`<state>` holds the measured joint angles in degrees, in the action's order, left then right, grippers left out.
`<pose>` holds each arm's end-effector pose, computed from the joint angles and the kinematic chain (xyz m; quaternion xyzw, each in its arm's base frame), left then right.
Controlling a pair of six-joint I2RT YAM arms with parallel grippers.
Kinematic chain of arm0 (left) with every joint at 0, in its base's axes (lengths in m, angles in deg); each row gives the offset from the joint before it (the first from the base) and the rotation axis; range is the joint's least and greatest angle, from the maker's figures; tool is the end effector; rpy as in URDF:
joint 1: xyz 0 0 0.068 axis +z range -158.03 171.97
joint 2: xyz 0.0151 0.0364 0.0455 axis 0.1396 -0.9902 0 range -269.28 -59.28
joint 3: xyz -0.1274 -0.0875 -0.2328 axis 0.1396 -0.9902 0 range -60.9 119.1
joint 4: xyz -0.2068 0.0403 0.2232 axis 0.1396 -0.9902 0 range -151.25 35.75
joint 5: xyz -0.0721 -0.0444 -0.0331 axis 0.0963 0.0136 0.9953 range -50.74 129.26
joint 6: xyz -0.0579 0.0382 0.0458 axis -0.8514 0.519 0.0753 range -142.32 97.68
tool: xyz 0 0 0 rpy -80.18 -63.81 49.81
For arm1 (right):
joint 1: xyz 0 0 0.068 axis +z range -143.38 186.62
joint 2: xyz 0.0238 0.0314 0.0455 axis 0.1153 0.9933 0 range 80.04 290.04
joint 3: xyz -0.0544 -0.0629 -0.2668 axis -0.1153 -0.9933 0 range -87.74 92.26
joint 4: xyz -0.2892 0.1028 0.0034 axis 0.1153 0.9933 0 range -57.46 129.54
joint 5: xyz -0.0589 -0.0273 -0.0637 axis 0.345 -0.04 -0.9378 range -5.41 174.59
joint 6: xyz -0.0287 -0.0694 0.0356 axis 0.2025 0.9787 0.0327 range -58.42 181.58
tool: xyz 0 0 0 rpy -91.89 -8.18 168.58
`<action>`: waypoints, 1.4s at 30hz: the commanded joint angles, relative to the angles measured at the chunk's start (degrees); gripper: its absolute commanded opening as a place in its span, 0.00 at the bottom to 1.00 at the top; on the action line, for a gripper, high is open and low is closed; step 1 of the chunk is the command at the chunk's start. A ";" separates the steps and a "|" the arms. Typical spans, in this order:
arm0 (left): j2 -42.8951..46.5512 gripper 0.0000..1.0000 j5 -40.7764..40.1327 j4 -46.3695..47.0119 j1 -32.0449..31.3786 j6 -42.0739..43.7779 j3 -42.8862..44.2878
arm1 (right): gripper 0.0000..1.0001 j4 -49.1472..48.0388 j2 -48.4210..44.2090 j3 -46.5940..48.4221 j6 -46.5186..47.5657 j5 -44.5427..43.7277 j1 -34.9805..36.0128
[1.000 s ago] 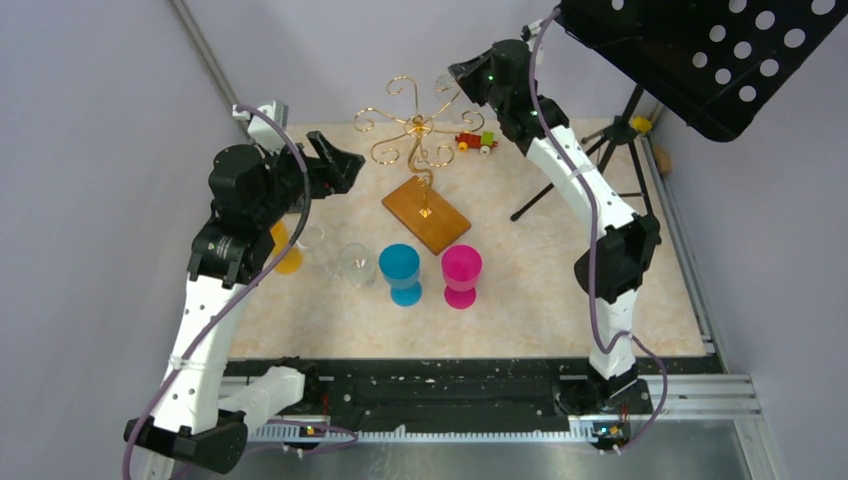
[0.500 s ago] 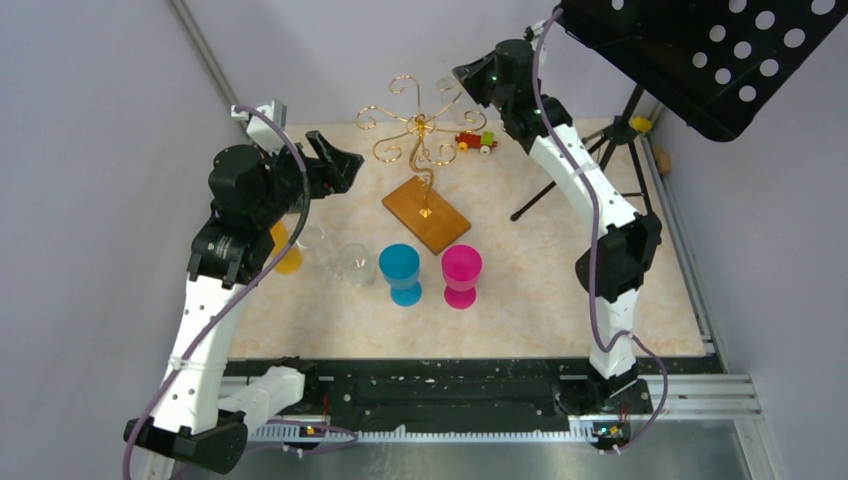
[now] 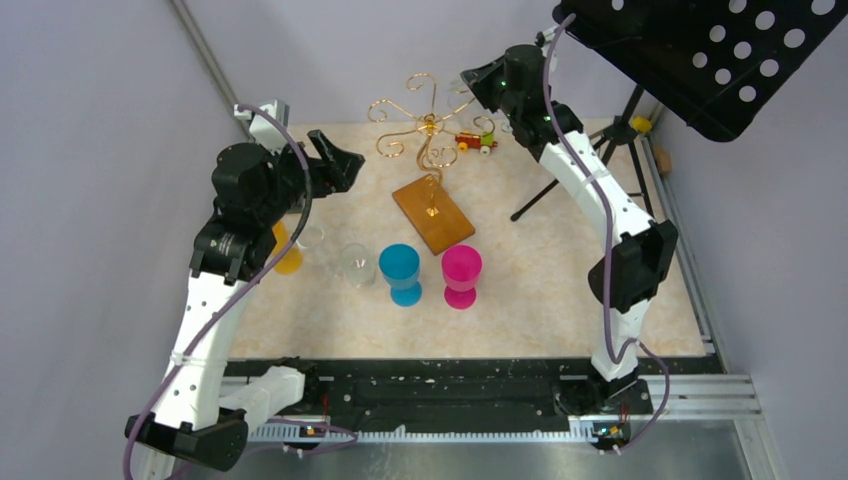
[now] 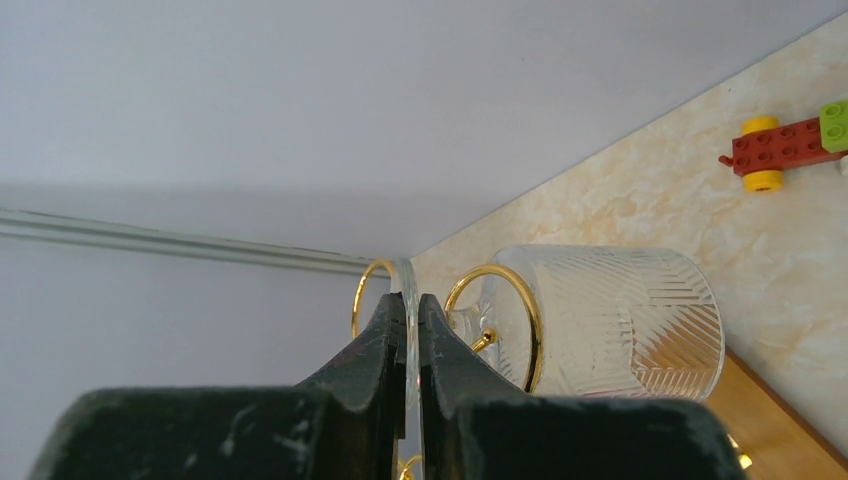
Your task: Take the wine glass off the wine glass rack
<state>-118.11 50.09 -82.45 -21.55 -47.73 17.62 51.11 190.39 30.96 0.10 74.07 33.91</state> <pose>0.2683 -0.0786 0.4789 -0.0168 0.7566 -0.2840 0.5887 0.4846 0.2352 0.4436 0.2808 0.7130 0.3963 0.5056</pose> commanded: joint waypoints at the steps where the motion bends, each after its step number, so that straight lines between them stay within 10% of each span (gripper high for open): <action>1: 0.12 0.82 -0.28 1.84 0.25 -0.42 -0.17 | 0.00 -4.83 -5.92 0.71 1.17 -1.23 -0.22; 42: -0.50 0.82 -0.28 1.79 0.25 -0.43 -0.29 | 0.00 -11.83 -13.47 -12.01 -5.86 -0.21 -3.64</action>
<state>-118.59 49.87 -82.45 -21.55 -47.77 17.60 47.15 182.04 18.65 -4.73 72.28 30.94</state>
